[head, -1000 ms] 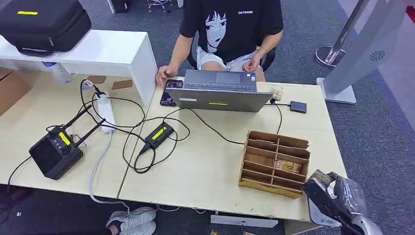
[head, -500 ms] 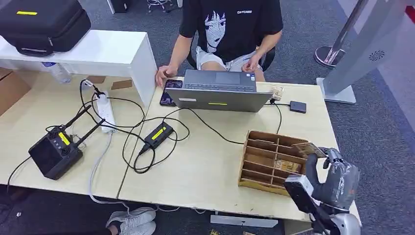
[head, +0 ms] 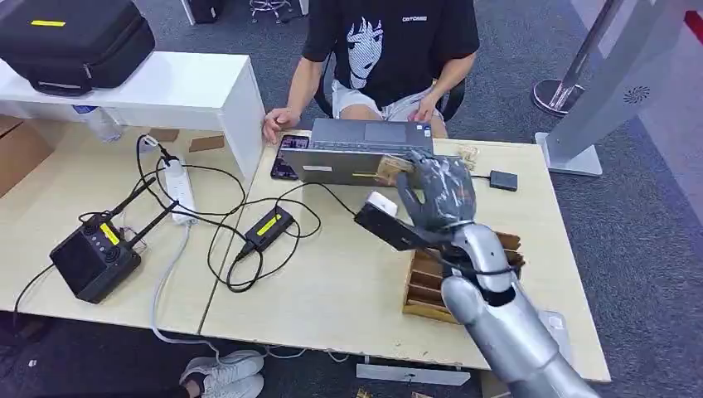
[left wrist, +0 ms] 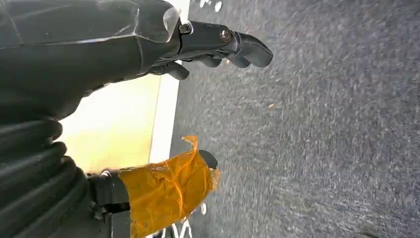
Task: Pass the card to the sensor for recognition and then transmit it.
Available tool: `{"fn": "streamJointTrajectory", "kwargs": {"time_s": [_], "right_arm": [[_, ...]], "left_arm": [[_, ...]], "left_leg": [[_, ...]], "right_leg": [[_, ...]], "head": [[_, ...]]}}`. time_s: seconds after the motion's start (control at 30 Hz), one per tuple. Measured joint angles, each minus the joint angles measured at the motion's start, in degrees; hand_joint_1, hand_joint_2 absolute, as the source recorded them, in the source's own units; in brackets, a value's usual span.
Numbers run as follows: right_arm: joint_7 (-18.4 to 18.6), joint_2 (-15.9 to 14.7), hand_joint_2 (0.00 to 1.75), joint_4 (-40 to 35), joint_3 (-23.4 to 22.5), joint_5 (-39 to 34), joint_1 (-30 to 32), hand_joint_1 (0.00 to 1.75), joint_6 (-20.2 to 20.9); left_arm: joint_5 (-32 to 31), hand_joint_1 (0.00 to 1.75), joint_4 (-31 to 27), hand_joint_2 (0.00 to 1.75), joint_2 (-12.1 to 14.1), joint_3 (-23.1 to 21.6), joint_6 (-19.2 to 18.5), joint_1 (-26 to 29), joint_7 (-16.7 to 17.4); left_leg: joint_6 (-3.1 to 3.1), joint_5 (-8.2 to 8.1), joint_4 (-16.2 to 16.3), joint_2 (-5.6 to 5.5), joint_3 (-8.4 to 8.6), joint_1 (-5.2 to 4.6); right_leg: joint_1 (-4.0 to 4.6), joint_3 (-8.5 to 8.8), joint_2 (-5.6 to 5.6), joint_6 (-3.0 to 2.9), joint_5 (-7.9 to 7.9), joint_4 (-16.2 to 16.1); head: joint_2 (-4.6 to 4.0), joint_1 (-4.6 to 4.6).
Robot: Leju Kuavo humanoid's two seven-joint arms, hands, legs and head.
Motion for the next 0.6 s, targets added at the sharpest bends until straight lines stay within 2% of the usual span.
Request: {"fn": "streamJointTrajectory", "kwargs": {"time_s": [0.13, 0.27, 0.4, 0.6], "right_arm": [[1.51, 4.26, 1.75, 13.94, 2.75, -1.73, -10.59, 1.75, 1.46], [1.25, 6.70, 1.75, 23.95, 3.19, -3.71, -16.72, 1.75, 0.92], [0.76, 7.67, 1.75, 29.00, 3.36, -4.08, -19.44, 1.75, 0.61], [0.54, 8.26, 1.75, 32.27, 3.56, -4.06, -21.18, 1.75, 0.24]], "left_arm": [[-0.98, 0.00, 0.00, 1.75, 0.24, -1.38, -0.31, 0.00, 0.02], [-1.42, 0.00, 0.00, 1.75, 0.35, -2.20, -0.61, 0.00, 0.02], [-1.59, 0.00, 0.00, 1.75, 0.44, -2.66, -0.61, 0.02, 0.17], [-1.59, 0.00, 0.00, 1.75, 0.48, -3.04, -0.61, 0.04, 0.20]], "left_leg": [[-0.05, 0.03, 0.00, -0.13, -0.03, 0.04], [-0.04, 0.02, 0.00, -0.15, -0.10, 0.03], [-0.03, 0.01, 0.00, -0.16, -0.13, 0.02], [-0.01, -0.01, 0.00, -0.14, -0.12, 0.01]], "right_leg": [[0.04, -0.01, -0.09, -0.01, 0.00, 0.01], [0.03, -0.02, -0.11, 0.00, 0.00, -0.03], [0.02, -0.03, -0.12, 0.00, 0.00, -0.08], [0.02, -0.05, -0.14, 0.01, 0.01, -0.08]], "head": [[0.00, 0.04], [0.00, 0.04], [0.00, 0.04], [0.00, 0.04]]}}
